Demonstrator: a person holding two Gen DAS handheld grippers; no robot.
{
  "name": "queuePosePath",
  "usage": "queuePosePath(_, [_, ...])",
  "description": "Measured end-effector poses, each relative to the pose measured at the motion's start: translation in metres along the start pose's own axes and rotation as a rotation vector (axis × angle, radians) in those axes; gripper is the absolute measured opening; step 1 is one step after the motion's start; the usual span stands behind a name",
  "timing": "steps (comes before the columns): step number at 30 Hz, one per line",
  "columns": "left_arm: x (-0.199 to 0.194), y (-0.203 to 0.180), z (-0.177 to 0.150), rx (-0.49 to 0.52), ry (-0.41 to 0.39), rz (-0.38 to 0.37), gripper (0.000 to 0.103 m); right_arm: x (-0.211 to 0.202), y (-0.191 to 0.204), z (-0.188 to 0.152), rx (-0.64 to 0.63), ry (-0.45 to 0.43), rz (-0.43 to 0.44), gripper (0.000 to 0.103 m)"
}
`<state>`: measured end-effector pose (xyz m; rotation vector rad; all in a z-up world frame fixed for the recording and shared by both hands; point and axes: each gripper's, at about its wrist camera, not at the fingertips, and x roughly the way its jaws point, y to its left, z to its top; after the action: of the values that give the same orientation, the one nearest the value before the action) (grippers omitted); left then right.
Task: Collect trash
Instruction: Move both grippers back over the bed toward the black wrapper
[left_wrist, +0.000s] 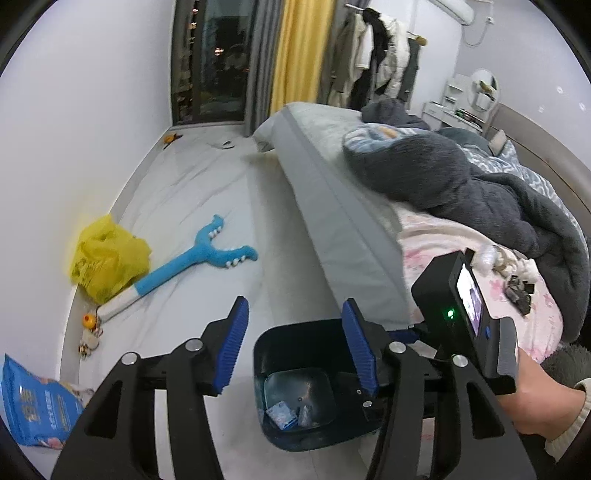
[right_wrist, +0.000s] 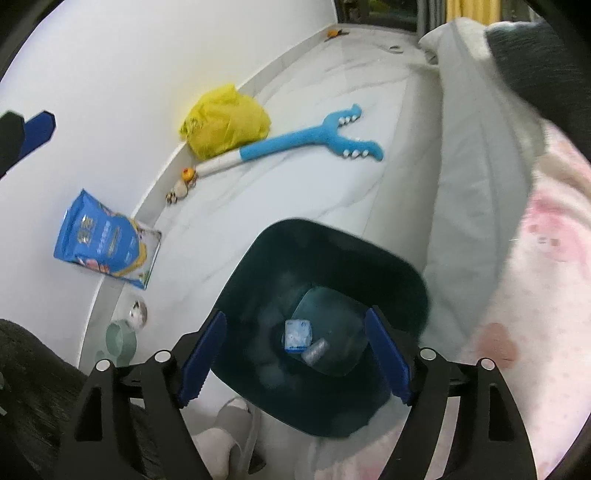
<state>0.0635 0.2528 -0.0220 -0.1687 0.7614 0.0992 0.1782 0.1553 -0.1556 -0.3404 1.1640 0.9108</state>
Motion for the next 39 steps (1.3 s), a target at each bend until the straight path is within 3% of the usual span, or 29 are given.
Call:
queuePosePath(6, [-0.005, -0.037, 0.015, 0.049, -0.047, -0.019, 0.075, -0.043, -0.016, -0.003, -0.012, -0.096, -0.037, 0.086])
queuePosePath(16, [0.0, -0.087, 0.036, 0.076, -0.089, -0.078, 0.089, -0.103, -0.068, -0.031, 0.041, -0.211, -0.091, 0.088])
queuePosePath(31, [0.017, -0.158, 0.04, 0.159, -0.113, -0.224, 0.096, -0.178, -0.135, -0.074, 0.194, -0.357, -0.2, 0.091])
queuePosePath(39, [0.03, -0.184, 0.036, 0.197, -0.098, -0.265, 0.097, -0.213, -0.178, -0.11, 0.342, -0.419, -0.332, 0.095])
